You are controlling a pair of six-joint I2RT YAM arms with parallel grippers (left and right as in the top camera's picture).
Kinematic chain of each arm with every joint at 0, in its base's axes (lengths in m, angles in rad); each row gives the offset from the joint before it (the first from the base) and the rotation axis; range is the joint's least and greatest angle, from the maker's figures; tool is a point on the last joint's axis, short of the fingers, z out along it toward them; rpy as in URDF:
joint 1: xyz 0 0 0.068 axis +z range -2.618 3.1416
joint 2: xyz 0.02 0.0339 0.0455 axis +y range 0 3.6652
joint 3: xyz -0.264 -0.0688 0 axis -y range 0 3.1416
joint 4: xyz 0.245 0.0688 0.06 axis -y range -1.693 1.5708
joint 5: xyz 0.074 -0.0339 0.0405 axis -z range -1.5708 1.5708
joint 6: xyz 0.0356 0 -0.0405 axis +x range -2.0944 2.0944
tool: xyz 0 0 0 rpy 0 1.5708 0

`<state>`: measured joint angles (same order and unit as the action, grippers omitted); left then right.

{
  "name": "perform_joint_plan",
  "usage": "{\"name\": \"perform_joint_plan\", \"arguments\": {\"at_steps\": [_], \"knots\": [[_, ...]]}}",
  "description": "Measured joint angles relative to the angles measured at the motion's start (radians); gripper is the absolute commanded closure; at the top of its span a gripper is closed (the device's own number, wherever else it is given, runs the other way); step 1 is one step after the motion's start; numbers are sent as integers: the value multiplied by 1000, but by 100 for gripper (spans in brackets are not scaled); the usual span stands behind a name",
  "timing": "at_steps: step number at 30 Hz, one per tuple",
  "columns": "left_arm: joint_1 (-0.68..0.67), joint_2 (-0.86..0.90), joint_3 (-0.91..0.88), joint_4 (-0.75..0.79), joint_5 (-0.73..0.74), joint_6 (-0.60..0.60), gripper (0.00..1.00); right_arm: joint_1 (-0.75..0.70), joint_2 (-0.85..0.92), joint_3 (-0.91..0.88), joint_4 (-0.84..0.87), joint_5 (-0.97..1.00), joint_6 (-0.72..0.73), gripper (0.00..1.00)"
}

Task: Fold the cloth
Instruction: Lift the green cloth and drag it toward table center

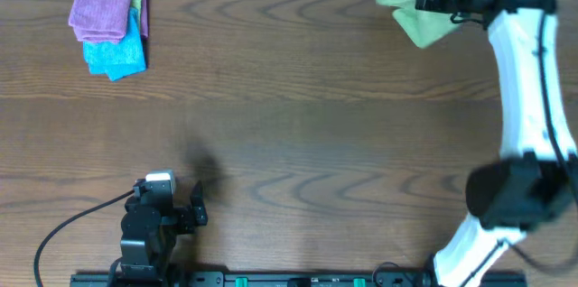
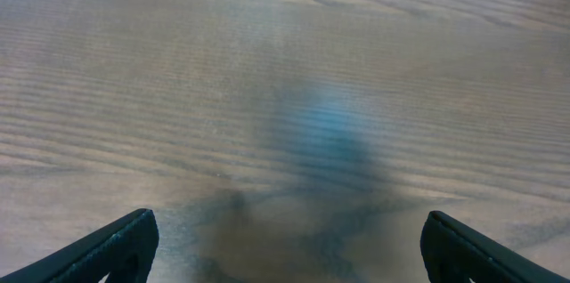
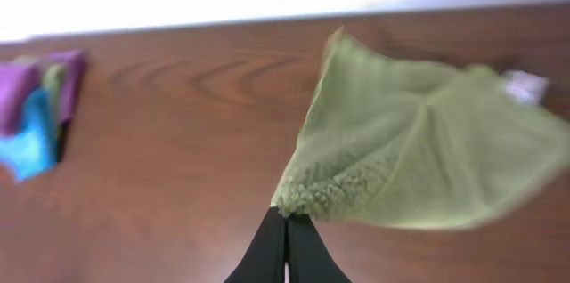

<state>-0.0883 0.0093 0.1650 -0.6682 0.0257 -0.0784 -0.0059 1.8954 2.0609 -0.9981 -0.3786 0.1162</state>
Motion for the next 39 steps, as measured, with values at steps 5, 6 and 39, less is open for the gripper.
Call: {"name": "perform_joint_plan", "arguments": {"at_steps": [5,6,39], "knots": [[0,0,0,0,0,0,5,100,-154,8,-154,42,-23,99],[0,0,0,0,0,0,5,132,-175,10,-199,52,-28,99],[0,0,0,0,0,0,5,545,-84,4,-462,230,16,1]]}}
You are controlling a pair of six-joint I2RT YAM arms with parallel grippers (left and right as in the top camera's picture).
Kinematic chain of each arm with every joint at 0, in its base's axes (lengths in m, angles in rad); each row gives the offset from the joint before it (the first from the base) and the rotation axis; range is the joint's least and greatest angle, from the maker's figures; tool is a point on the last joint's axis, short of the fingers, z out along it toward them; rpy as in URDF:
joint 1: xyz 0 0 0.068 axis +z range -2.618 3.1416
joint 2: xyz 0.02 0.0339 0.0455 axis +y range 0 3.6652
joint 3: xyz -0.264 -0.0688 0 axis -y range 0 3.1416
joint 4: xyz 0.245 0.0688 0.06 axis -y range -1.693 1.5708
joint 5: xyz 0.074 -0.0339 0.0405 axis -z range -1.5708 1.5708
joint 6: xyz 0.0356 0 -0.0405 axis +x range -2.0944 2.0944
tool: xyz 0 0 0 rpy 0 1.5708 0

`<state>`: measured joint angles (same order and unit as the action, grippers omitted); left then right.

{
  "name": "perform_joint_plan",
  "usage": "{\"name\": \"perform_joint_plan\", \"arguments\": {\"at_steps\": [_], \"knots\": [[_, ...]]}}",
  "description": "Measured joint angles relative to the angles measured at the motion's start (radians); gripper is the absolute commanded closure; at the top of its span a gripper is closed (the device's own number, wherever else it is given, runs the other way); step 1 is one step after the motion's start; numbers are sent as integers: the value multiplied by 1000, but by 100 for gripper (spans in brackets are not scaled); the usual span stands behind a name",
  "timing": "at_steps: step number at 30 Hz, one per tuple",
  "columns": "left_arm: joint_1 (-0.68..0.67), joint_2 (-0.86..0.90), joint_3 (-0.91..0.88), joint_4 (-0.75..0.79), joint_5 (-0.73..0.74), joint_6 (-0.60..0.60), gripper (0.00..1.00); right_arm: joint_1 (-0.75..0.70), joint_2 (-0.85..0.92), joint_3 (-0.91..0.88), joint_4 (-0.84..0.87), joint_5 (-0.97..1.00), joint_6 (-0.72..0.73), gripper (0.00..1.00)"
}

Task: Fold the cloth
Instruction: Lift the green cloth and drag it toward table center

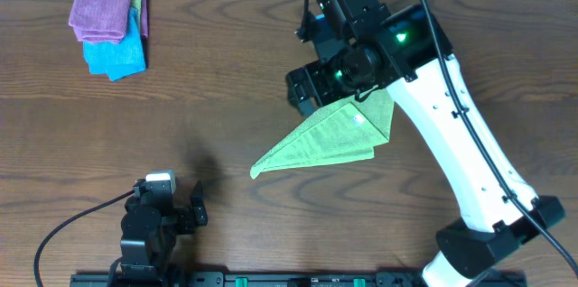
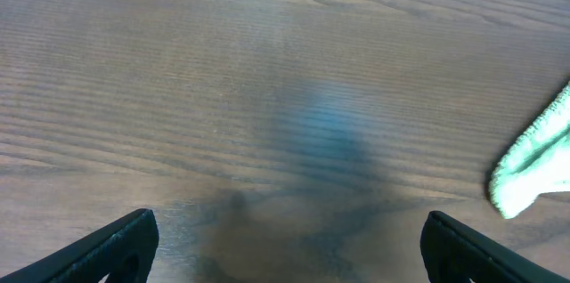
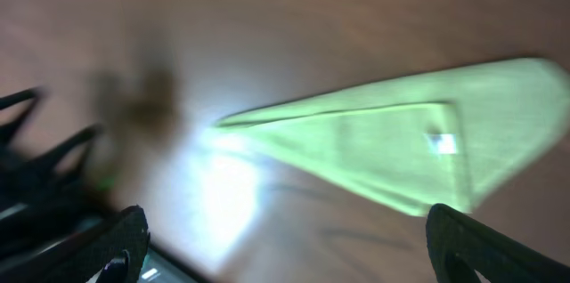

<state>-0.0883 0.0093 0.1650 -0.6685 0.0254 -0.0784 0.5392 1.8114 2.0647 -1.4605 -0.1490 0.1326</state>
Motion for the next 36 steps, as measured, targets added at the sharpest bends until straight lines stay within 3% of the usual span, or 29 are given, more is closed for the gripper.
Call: {"name": "perform_joint_plan", "arguments": {"at_steps": [6,10,13,18,26,29,33,36], "knots": [[0,0,0,1,0,0,5,-63,12,-50,-18,225,-7,16],[0,0,0,0,0,0,5,-119,79,-232,26,273,-53,21],[0,0,0,0,0,0,5,-121,115,-418,169,281,-156,23],[0,0,0,0,0,0,5,-121,114,-584,397,288,-290,26],[0,0,0,0,0,0,5,-134,114,-697,651,296,-435,25],[0,0,0,0,0,0,5,-150,114,-727,694,296,-461,31],[0,0,0,0,0,0,4,-170,116,-735,701,271,-470,29],[0,0,0,0,0,0,5,-172,136,-735,700,232,-482,38]]}}
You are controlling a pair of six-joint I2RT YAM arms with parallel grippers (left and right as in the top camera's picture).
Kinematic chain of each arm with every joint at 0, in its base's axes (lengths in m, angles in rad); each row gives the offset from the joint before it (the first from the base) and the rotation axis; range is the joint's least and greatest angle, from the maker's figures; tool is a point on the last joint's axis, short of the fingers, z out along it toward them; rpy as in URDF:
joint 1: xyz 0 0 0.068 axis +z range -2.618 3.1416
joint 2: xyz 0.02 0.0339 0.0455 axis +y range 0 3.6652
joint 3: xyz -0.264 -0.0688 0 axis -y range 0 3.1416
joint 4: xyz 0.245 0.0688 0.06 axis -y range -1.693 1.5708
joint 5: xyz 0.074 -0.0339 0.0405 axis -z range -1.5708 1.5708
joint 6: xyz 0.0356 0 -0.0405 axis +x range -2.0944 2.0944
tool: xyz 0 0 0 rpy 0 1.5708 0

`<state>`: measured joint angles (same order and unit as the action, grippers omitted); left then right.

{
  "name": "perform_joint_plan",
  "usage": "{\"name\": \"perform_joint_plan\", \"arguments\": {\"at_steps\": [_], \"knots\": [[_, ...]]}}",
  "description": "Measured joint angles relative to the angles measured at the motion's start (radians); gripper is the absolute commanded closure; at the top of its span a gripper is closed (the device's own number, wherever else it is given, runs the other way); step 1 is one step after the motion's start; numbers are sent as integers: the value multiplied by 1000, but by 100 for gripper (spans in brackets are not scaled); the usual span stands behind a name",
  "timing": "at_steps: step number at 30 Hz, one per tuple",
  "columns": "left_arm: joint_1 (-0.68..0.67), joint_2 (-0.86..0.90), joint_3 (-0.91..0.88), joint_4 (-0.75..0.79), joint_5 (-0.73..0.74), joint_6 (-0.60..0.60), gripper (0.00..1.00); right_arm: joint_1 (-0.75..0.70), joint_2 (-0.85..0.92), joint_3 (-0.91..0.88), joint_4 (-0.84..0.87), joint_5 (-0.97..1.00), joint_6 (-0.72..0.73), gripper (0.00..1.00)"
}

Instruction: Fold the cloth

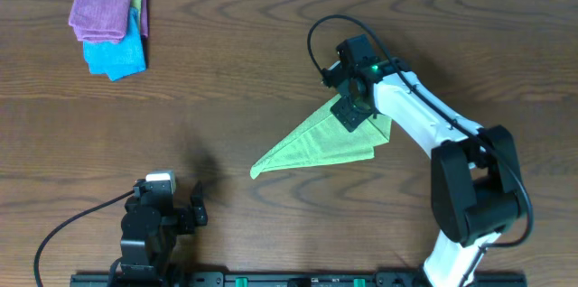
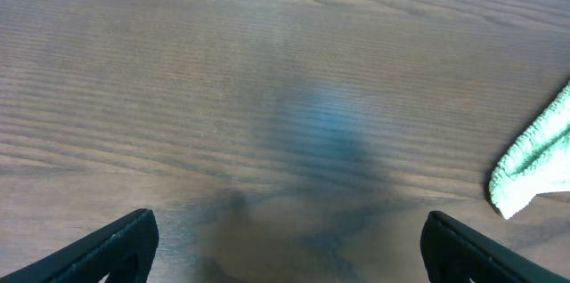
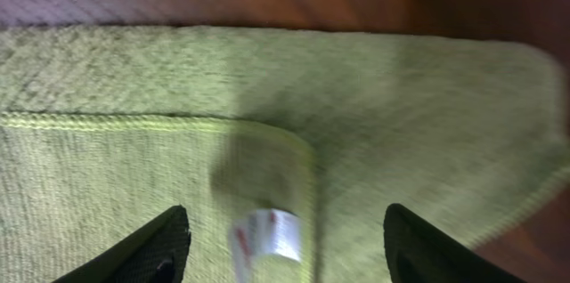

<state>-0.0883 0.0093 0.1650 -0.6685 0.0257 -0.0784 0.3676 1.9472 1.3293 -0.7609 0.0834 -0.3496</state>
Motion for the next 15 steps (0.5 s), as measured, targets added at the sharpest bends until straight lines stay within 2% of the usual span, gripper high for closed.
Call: {"name": "perform_joint_plan", "arguments": {"at_steps": [3,4,5,9,12,15], "knots": [[0,0,0,0,0,0,5,0,46,0,-4,-29,-3,53],[0,0,0,0,0,0,5,0,66,0,-10,-43,2,71],[0,0,0,0,0,0,5,0,67,1,-13,-53,-2,99],[0,0,0,0,0,0,5,1,68,6,-42,-68,11,99],[0,0,0,0,0,0,5,1,68,36,-126,-68,53,99],[0,0,0,-1,0,0,5,4,63,165,-249,-68,117,99]]}}
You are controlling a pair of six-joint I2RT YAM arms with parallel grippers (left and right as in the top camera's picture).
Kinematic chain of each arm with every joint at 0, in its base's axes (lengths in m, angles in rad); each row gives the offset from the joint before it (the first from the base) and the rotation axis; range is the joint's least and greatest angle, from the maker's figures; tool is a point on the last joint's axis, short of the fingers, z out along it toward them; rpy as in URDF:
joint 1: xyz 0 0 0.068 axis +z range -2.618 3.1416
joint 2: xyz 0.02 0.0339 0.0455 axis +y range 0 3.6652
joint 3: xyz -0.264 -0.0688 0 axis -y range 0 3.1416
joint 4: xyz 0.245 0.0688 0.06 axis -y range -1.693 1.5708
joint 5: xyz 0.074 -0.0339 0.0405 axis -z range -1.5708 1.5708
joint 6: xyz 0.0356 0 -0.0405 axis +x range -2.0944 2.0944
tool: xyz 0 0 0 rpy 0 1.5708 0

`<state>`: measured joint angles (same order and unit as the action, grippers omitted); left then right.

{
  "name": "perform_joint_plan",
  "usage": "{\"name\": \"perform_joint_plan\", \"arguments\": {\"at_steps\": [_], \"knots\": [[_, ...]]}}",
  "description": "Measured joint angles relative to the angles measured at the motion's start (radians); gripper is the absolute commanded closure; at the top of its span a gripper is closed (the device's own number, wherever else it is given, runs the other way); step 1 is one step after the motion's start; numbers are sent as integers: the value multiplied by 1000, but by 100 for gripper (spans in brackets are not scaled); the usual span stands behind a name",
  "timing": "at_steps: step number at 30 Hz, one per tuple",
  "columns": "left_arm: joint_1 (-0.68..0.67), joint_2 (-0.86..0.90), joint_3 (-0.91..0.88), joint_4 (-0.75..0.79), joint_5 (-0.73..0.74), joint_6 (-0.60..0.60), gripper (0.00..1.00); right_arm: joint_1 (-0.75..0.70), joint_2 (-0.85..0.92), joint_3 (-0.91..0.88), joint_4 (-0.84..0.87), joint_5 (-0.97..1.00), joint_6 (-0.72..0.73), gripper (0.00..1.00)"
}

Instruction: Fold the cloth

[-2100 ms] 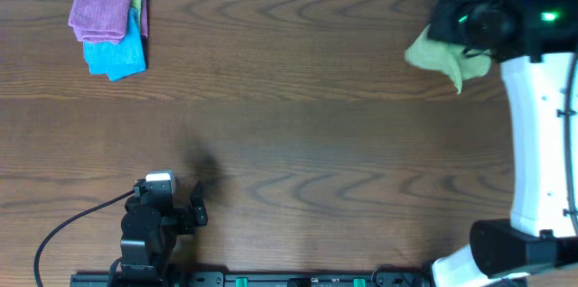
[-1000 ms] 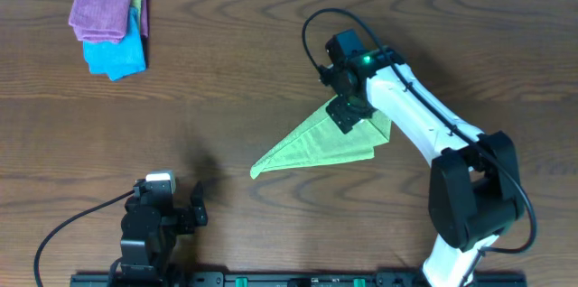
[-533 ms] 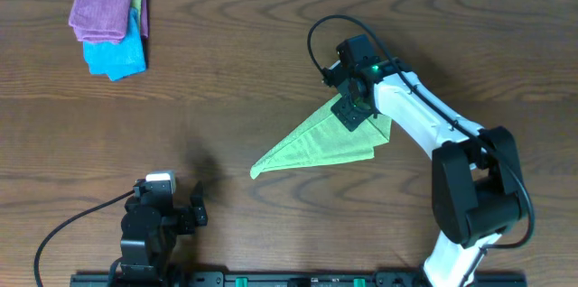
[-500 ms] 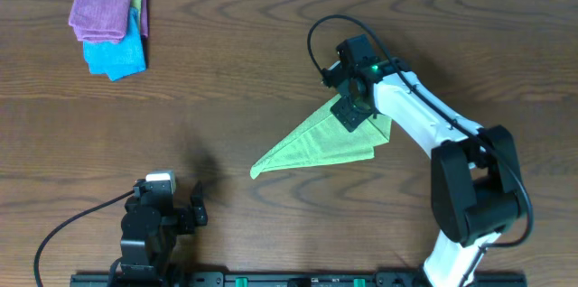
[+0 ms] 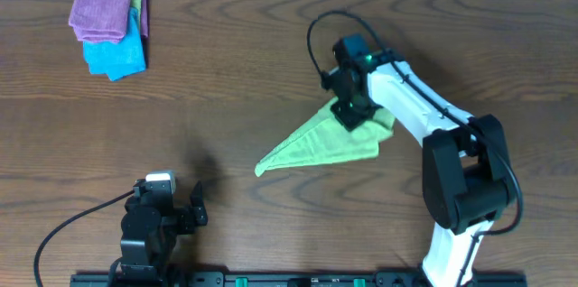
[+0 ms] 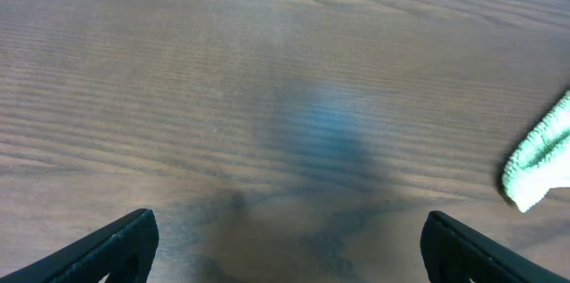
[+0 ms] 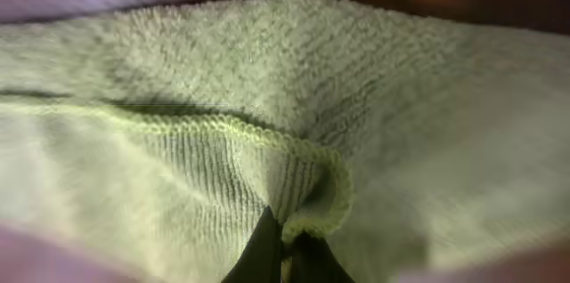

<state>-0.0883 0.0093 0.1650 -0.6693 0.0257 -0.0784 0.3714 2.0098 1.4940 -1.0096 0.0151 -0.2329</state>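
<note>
A green cloth (image 5: 325, 141) lies in a pointed, triangular heap on the middle of the brown table (image 5: 271, 61). My right gripper (image 5: 348, 114) is down on its upper right part and shut on a hemmed edge of the green cloth (image 7: 294, 185), which bunches around the fingertips (image 7: 265, 252). My left gripper (image 6: 285, 247) stands open low over bare wood at the front left. The cloth's pointed tip (image 6: 539, 163) shows at the right edge of the left wrist view, apart from the fingers.
A pile of folded cloths, purple (image 5: 104, 12) over blue (image 5: 117, 52), sits at the far left corner of the table. The white right arm (image 5: 424, 124) reaches from the front right across to the cloth.
My right gripper was open just over the green cloth and is now shut on its hemmed edge. The cloth has bunched and its pointed tip has shifted slightly to the right.
First my right gripper held the green cloth pinched at the far right corner of the table. Then the cloth lay in the middle with the gripper open above it. Later the gripper hung low over the cloth, and now it grips the edge. The left arm stayed still.
</note>
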Motion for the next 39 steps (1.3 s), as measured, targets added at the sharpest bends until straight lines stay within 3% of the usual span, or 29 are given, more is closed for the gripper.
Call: {"name": "perform_joint_plan", "arguments": {"at_steps": [5,9,10,11,14,19,22,32,39], "knots": [[0,0,0,1,0,0,5,48,-58,334,-25,2,61,99],[0,0,0,1,0,0,5,131,-100,476,175,-28,75,99],[0,0,0,1,0,0,5,151,-102,486,186,-31,76,79],[0,0,0,1,0,0,5,170,-101,491,114,-16,81,2],[0,-1,0,1,0,0,4,178,-101,479,-203,34,126,7],[0,-1,0,1,0,0,5,177,-100,449,-230,64,164,12],[0,-1,0,1,0,0,4,176,-100,367,-159,13,122,20],[0,-1,0,1,0,0,5,204,-92,-95,245,-130,-39,26],[0,-1,0,1,0,0,5,209,-51,-155,468,-146,-55,28]]}}
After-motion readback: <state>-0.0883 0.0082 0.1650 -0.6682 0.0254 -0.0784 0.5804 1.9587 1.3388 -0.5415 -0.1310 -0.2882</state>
